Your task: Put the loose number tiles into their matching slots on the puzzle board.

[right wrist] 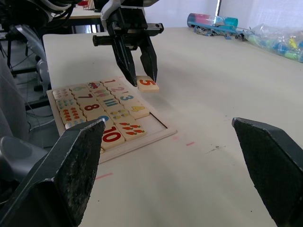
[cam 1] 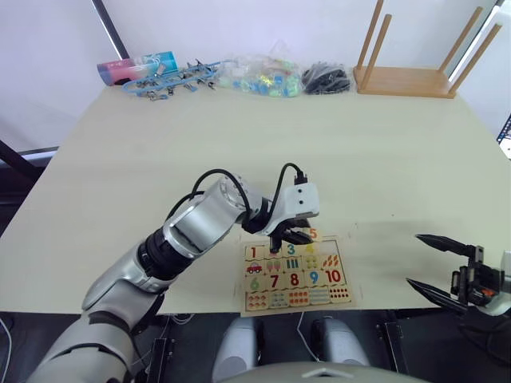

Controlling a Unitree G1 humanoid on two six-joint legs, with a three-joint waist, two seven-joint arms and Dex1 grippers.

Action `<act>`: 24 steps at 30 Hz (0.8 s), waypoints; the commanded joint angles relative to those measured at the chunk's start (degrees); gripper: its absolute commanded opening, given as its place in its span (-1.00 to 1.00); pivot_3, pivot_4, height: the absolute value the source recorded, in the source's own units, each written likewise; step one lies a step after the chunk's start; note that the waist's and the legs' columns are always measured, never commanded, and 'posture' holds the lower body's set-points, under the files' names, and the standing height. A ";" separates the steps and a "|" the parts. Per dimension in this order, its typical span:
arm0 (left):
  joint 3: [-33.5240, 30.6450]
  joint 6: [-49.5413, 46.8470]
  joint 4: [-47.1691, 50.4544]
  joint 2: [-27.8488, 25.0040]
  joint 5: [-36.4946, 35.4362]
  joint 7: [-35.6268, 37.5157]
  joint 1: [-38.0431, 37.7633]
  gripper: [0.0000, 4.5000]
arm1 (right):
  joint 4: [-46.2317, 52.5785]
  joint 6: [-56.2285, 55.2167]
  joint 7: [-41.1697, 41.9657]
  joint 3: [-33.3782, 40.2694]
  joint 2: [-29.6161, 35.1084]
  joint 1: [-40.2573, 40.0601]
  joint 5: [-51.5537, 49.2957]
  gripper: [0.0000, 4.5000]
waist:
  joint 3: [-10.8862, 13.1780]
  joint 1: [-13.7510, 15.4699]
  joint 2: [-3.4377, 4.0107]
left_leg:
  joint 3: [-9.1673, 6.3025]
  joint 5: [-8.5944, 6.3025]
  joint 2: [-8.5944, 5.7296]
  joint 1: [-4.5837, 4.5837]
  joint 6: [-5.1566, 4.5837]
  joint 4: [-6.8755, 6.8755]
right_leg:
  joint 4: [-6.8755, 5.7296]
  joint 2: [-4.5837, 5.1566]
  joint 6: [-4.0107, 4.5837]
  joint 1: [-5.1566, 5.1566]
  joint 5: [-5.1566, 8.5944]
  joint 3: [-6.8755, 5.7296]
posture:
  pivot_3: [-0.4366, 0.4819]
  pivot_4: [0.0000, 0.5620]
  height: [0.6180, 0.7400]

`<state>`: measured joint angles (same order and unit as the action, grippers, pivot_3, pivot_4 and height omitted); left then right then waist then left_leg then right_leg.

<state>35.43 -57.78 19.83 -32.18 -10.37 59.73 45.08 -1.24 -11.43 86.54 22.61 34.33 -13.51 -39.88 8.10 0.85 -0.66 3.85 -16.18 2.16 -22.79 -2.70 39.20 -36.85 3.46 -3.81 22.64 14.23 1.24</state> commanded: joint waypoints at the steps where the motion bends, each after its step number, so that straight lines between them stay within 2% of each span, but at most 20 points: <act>1: 1.37 -1.22 2.93 1.19 -0.16 -1.51 0.64 -0.58 | -0.53 -0.07 0.83 0.04 0.30 0.60 -0.45 1.00 | 0.00 0.04 0.00 | 0.00 0.00 0.00 0.00 0.00 0.00 | 0.00 0.00 0.00 0.00 0.00 0.00 | -0.05 -0.47 0.95; 10: 5.06 -4.93 6.18 2.63 -0.12 -4.62 1.26 -0.58 | -0.46 -0.25 -0.06 -1.23 -0.43 1.40 0.10 1.00 | 0.00 0.00 0.00 | -0.02 0.00 -0.01 -0.01 0.00 0.01 | 0.00 -0.03 0.00 0.00 0.00 0.06 | -0.05 -0.47 0.95; 17: 8.21 -3.95 4.32 2.24 1.91 -6.43 3.15 -0.58 | -0.59 -0.65 -0.69 -1.94 -1.14 2.26 0.65 1.00 | 0.00 0.01 0.01 | -0.02 0.00 -0.01 -0.01 0.00 0.01 | 0.00 -0.04 0.00 0.00 0.00 0.07 | -0.05 -0.47 0.95; 24: 8.55 -3.81 2.90 3.18 1.82 -6.87 3.58 -0.58 | -0.82 -0.91 -0.62 -1.72 -1.10 2.50 0.73 1.00 | 0.00 0.03 0.01 | -0.03 0.00 -0.01 -0.01 0.00 0.02 | -0.01 -0.05 0.00 0.00 0.00 0.07 | -0.05 -0.47 0.95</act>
<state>43.55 -62.15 21.82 -29.56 -8.72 53.20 47.80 -2.62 -11.60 85.81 20.10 32.91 -11.11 -38.59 8.10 0.88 -0.65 3.82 -16.18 2.15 -22.79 -2.69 39.22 -36.85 3.41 -3.81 22.64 14.23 1.31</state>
